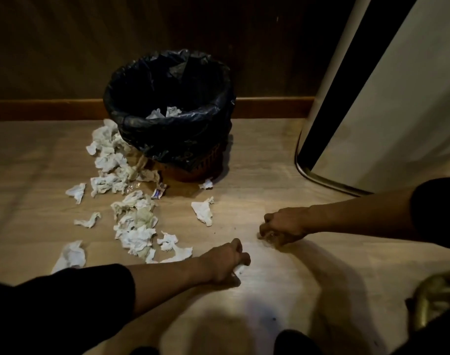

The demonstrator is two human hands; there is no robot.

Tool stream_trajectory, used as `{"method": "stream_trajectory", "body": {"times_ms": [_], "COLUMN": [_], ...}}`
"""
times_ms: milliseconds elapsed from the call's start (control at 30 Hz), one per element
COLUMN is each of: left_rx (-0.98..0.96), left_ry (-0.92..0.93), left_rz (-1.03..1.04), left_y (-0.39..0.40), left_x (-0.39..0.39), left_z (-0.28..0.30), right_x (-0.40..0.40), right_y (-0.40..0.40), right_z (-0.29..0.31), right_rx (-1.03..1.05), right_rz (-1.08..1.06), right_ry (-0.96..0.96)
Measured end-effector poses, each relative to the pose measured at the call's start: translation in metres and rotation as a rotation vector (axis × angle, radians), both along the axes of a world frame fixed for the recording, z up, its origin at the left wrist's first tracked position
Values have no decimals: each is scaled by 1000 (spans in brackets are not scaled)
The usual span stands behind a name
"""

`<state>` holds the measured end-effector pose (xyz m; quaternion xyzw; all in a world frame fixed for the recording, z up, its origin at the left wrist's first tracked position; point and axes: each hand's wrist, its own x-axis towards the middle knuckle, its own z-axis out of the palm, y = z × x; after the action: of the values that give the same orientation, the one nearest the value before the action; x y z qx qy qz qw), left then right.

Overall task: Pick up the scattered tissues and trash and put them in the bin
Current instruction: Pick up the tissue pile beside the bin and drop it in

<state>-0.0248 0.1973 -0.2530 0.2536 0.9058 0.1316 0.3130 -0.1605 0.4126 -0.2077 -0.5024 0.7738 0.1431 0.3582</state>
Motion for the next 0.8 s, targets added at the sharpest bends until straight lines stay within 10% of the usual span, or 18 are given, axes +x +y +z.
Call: {"method": "stream_trajectory", "body": {"times_ms": [267, 533, 800], "left_rx": [103, 72, 10], "left_ry": [80, 341, 231], "left_rz": [131, 709, 627], "left_y": [-27, -88, -106], "left_x": [-17, -66, -62], "left_z": [3, 0, -20], "right_x": [-8, -54, -82], "right_y": [-21, -70, -105], "right_z": [-29, -34, -27], "right_rx": [-140, -475, -572], "right_rz": [29, -332, -401], "right_ry": [-68, 29, 118]}}
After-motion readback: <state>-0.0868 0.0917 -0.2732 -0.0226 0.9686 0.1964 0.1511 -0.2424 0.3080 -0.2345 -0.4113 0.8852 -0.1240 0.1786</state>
